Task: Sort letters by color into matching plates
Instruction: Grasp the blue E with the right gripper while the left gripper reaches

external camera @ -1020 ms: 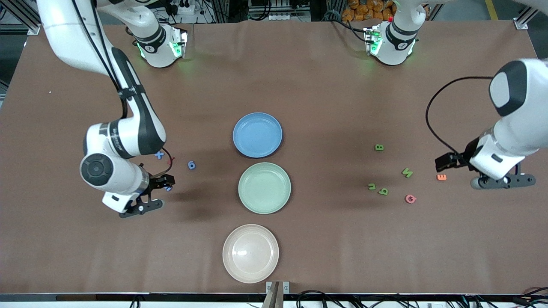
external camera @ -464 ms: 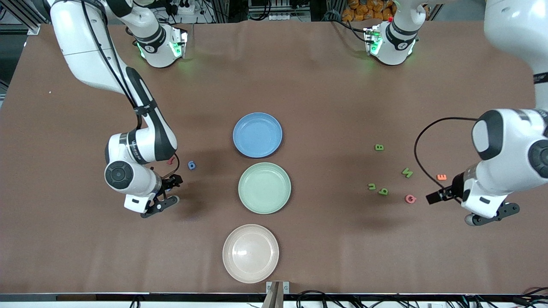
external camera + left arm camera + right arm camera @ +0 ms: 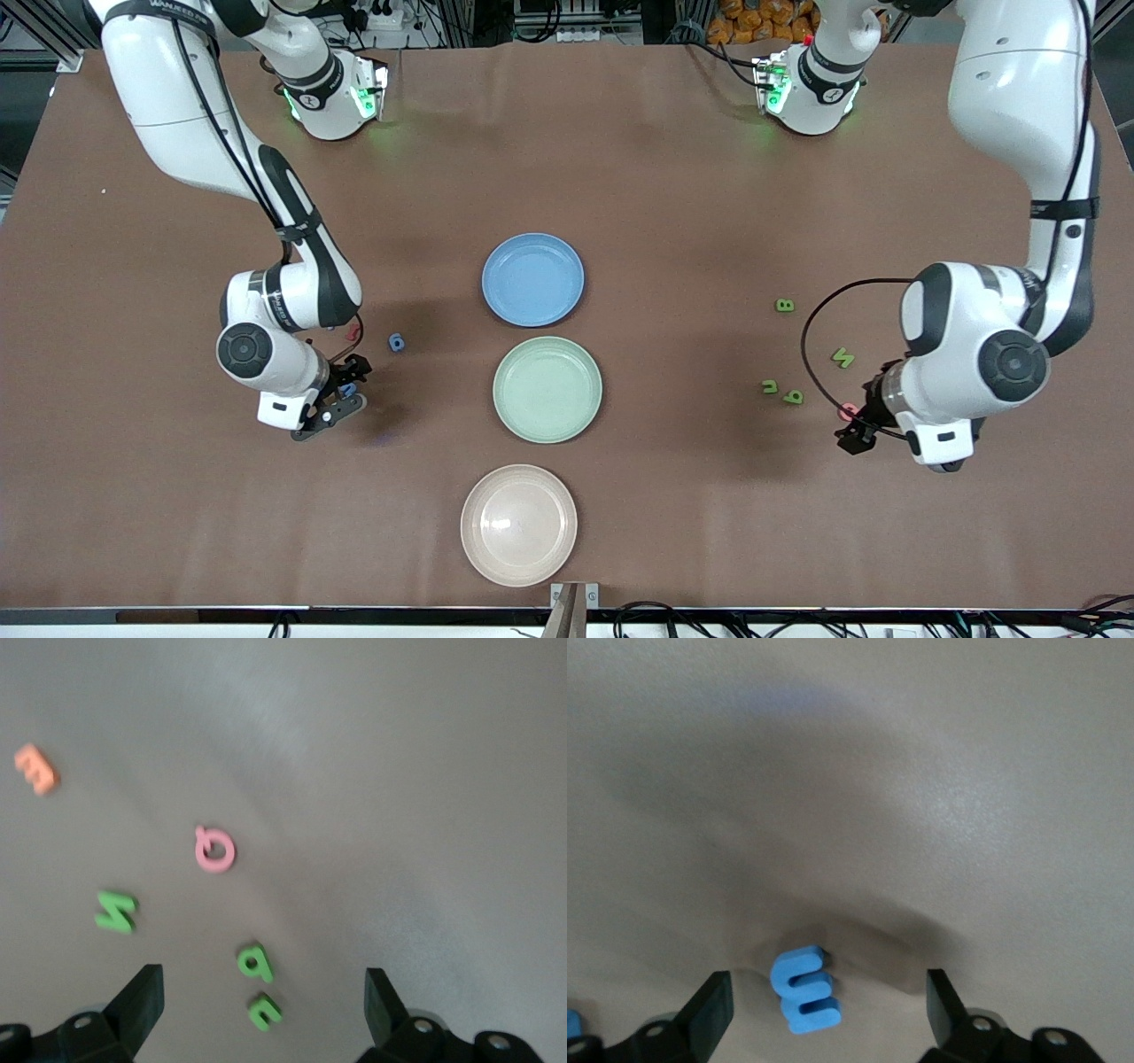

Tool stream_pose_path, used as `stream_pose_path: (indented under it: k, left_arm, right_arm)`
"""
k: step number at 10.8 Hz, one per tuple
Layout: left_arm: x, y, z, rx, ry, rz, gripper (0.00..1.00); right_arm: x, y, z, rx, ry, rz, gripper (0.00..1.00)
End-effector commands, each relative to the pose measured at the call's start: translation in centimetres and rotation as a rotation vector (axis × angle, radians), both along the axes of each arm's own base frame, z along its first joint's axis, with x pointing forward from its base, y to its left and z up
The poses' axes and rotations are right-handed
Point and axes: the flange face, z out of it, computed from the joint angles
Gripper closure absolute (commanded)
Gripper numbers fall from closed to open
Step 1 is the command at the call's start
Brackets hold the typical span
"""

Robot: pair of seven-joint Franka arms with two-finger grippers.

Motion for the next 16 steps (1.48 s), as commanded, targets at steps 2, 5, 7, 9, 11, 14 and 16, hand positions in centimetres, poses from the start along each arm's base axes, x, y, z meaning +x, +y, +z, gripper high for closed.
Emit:
stream_pose_path:
  k: [2, 5, 7, 9, 11, 14, 16]
  left_arm:
    - [0.1, -2.5, -3.9, 0.02, 0.027, 0.351, 0.0]
    - [-0.2, -3.0, -6.3, -0.007, -0.005, 0.44, 0.0]
    - [-1.2, -3.2, -8.6, -0.008, -0.015, 0.446, 0.0]
    - [-2.5, -3.7, -10.8, -0.015, -0.034, 0.439, 0.0]
    - [-3.3, -3.9, -11.9, -0.015, -0.045, 0.43, 0.0]
    - [-4.1, -4.5, -13.1, 0.001, -0.027, 0.411, 0.0]
    - [-4.2, -4.6, -13.4, 0.004, -0.023, 0.407, 0.0]
  right_arm:
    - [-1.0, -0.5, 1.0, 0.008, 0.006, 0.011, 0.15]
    - [-1.0, -0.4, 0.7, 0.008, 0.004, 0.013, 0.25]
    - [-1.1, -0.4, 0.5, 0.007, 0.007, 0.013, 0.35]
    - [-1.0, -0.4, 0.6, 0.006, 0.007, 0.013, 0.67]
    - [-0.9, -0.2, 0.8, 0.006, 0.007, 0.004, 1.0]
    - [-0.3, 0.5, 2.0, 0.006, 0.003, -0.001, 1.0]
    - [0.7, 1.7, 4.3, -0.003, 0.053, -0.028, 1.0]
